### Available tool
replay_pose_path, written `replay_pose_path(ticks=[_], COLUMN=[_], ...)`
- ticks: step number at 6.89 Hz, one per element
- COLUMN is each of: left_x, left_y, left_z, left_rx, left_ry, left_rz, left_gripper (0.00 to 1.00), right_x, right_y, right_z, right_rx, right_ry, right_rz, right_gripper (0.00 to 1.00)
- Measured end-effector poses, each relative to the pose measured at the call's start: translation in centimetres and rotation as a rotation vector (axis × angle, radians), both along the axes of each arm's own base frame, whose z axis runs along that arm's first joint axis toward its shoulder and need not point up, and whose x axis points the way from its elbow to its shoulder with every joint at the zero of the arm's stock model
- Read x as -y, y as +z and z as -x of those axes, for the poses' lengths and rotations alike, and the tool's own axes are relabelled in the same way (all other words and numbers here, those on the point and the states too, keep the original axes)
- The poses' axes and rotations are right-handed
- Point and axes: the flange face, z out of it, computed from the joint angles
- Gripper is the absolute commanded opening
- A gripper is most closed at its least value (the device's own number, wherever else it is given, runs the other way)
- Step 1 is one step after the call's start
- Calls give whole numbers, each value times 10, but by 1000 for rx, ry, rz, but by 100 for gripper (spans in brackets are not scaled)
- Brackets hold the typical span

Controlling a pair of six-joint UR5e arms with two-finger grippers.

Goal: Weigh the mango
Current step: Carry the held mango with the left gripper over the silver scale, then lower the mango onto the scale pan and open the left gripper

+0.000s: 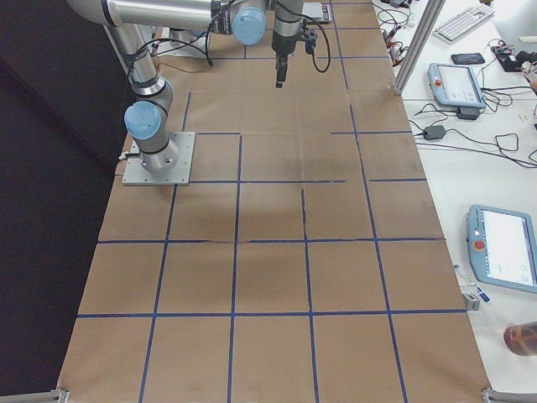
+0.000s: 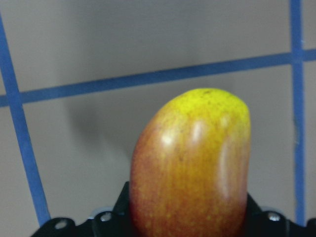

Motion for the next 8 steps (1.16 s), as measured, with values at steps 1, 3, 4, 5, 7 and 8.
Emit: replay_pose_path(ticks=[1,3,4,5,7,8], left_x=[-9,-18,-20,-20,-24,-26], left_y=[24,42,36,20,-28,-41], left_z=[26,119,168,204,228,230], left_rx=[-22,-34,-28,-21,-9,-8], left_ry=[30,99,130,142,150,155], left_rz=[-30,-75,-88,-93,-90,-97], left_gripper=[49,49,49,49,52,76], right_x=[0,0,0,0,0,0], right_y=[0,0,0,0,0,0], right_z=[0,0,0,0,0,0], right_rx=[0,0,0,0,0,0], right_ry=[0,0,0,0,0,0], right_rz=[0,0,0,0,0,0], right_gripper=[100,100,100,100,100,100])
